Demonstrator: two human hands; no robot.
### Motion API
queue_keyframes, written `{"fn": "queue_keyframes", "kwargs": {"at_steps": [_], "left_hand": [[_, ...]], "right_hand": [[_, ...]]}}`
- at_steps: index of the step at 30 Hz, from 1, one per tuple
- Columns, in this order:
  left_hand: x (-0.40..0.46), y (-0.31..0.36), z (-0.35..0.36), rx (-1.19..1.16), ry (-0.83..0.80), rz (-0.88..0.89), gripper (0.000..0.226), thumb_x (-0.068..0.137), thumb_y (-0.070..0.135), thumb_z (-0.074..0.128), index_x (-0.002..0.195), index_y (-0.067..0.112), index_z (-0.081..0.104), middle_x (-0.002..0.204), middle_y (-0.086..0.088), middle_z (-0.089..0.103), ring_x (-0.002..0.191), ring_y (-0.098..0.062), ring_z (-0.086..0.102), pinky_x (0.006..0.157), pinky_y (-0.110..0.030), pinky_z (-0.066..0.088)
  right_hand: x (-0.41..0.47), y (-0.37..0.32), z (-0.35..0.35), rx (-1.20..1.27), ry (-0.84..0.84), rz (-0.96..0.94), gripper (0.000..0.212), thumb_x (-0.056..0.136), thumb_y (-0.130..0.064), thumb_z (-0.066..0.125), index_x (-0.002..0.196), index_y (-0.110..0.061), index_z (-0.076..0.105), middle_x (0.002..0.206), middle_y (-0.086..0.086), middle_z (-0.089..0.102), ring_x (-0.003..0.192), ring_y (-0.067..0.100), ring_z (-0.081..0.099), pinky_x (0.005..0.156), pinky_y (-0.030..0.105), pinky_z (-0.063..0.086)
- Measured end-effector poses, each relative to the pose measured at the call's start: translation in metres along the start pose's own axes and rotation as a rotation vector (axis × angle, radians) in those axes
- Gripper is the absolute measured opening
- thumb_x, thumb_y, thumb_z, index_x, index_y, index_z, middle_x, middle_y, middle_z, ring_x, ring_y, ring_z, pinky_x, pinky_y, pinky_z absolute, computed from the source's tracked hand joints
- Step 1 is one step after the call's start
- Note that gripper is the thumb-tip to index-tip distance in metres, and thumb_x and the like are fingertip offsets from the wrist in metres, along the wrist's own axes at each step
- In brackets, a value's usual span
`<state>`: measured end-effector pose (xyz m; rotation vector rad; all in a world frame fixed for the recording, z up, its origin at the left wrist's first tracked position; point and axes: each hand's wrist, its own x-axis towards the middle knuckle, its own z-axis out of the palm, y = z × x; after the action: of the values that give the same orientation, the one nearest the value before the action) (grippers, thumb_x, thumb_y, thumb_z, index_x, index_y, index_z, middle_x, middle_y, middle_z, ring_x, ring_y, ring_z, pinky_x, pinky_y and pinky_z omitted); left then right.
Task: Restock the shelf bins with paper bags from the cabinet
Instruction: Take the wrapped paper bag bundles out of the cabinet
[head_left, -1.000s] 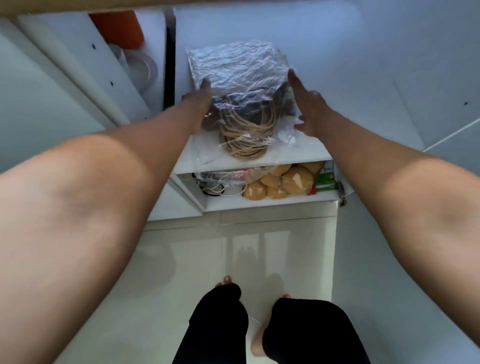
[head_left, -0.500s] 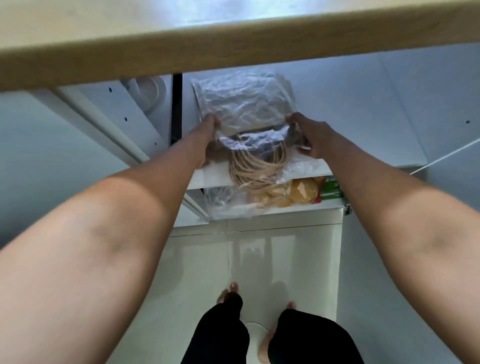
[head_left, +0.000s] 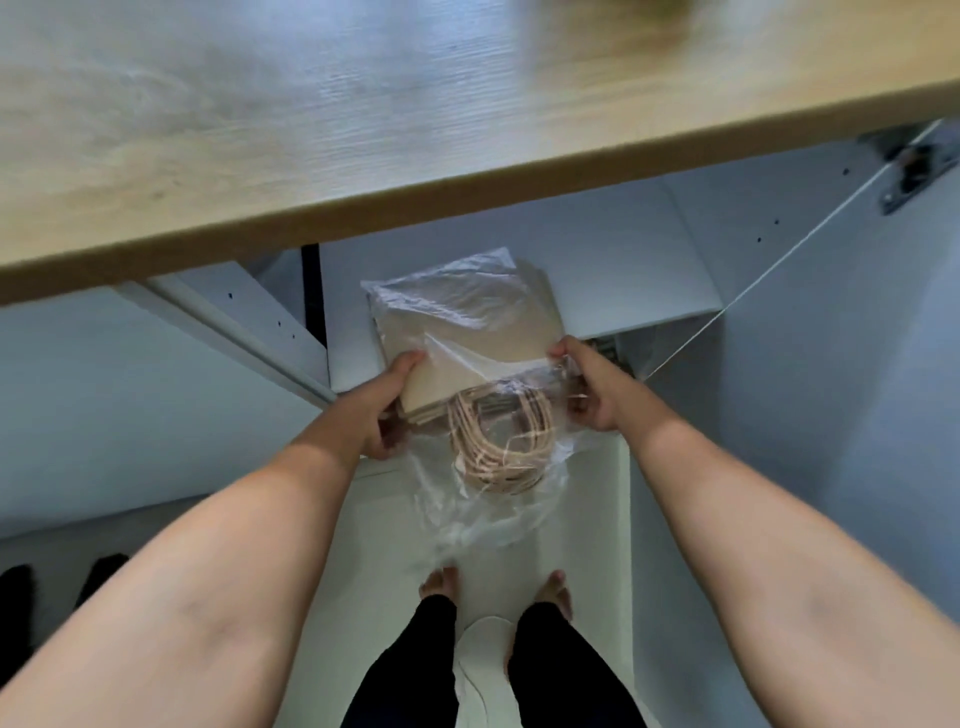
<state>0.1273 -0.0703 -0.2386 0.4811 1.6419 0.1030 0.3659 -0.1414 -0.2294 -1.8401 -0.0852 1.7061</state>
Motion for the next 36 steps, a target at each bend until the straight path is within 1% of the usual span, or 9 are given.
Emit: {"fn": "queue_keyframes", "kwargs": {"at_steps": [4,9,11,14,17,25,30,33,36], "left_hand": [[-0.017,-0.013,0.002,0.022,-0.026,-0.009,0.067,0.048,0.072,0.076,0.085,0.018,0.062,0.072,-0.002,0.064,0.063,-0.02,0.064,0.061,-0.026,0.056],[-0.037,-0.024,-0.007,-0.028,-0.199,0.056,0.052,0.074,0.054,0.072,0.107,0.016,0.062,0.073,-0.01,0.072,0.054,-0.022,0.069,0.049,-0.032,0.057],[-0.042,-0.034,-0.013,-0.029,-0.251,0.082,0.047,0.078,0.051,0.07,0.108,0.015,0.061,0.075,-0.011,0.074,0.058,-0.023,0.071,0.055,-0.036,0.06],[-0.051,-0.047,-0.019,0.023,-0.3,0.116,0.061,0.075,0.054,0.072,0.121,0.016,0.06,0.106,-0.015,0.072,0.087,-0.027,0.07,0.088,-0.045,0.056],[-0.065,-0.055,-0.024,0.112,-0.315,0.169,0.062,0.074,0.054,0.073,0.12,0.015,0.06,0.105,-0.015,0.071,0.087,-0.028,0.068,0.096,-0.049,0.052],[-0.124,-0.058,0.004,0.31,-0.403,0.257,0.049,0.074,0.051,0.074,0.101,0.011,0.063,0.073,-0.01,0.071,0.063,-0.022,0.064,0.073,-0.034,0.054],[-0.181,-0.05,0.031,0.413,-0.469,0.337,0.057,0.067,0.059,0.075,0.093,0.009,0.064,0.067,-0.008,0.068,0.061,-0.024,0.063,0.066,-0.032,0.053],[-0.217,-0.05,0.038,0.477,-0.434,0.396,0.107,0.039,0.074,0.078,0.119,0.005,0.062,0.103,-0.015,0.069,0.093,-0.032,0.065,0.089,-0.036,0.052],[-0.234,-0.042,0.04,0.522,-0.438,0.462,0.117,0.041,0.078,0.076,0.131,0.007,0.054,0.133,-0.014,0.056,0.122,-0.034,0.053,0.106,-0.039,0.041]], "right_hand": [[-0.023,0.016,-0.009,-0.021,-0.001,0.012,0.022,0.076,-0.042,0.066,0.082,-0.023,0.058,0.068,-0.001,0.059,0.056,0.012,0.053,0.048,0.017,0.04],[-0.051,0.044,-0.013,0.039,0.0,0.009,0.032,0.073,-0.042,0.074,0.09,-0.018,0.062,0.081,0.004,0.065,0.069,0.015,0.057,0.062,0.023,0.046],[-0.061,0.058,-0.009,0.082,0.038,-0.005,0.032,0.074,-0.041,0.075,0.09,-0.016,0.063,0.08,0.005,0.065,0.067,0.015,0.057,0.064,0.023,0.047],[-0.08,0.082,-0.001,0.152,0.102,-0.035,0.024,0.078,-0.036,0.074,0.08,-0.015,0.063,0.071,0.002,0.064,0.06,0.012,0.054,0.058,0.021,0.044],[-0.104,0.105,0.005,0.243,0.139,-0.066,0.021,0.08,-0.034,0.071,0.073,-0.016,0.063,0.065,0.0,0.064,0.059,0.011,0.052,0.057,0.02,0.041],[-0.193,0.139,-0.012,0.449,0.312,-0.219,0.019,0.086,-0.029,0.065,0.073,-0.016,0.06,0.071,0.004,0.059,0.06,0.015,0.051,0.054,0.02,0.041],[-0.256,0.14,-0.036,0.53,0.425,-0.379,0.023,0.087,-0.025,0.063,0.066,-0.015,0.061,0.057,0.002,0.061,0.046,0.014,0.054,0.038,0.013,0.042],[-0.283,0.14,-0.044,0.544,0.459,-0.467,0.019,0.085,-0.025,0.064,0.069,-0.014,0.065,0.05,0.002,0.065,0.046,0.018,0.059,0.048,0.021,0.048],[-0.31,0.138,-0.045,0.561,0.525,-0.546,0.02,0.084,-0.024,0.066,0.067,-0.014,0.064,0.046,-0.002,0.063,0.049,0.016,0.054,0.049,0.022,0.041]]}}
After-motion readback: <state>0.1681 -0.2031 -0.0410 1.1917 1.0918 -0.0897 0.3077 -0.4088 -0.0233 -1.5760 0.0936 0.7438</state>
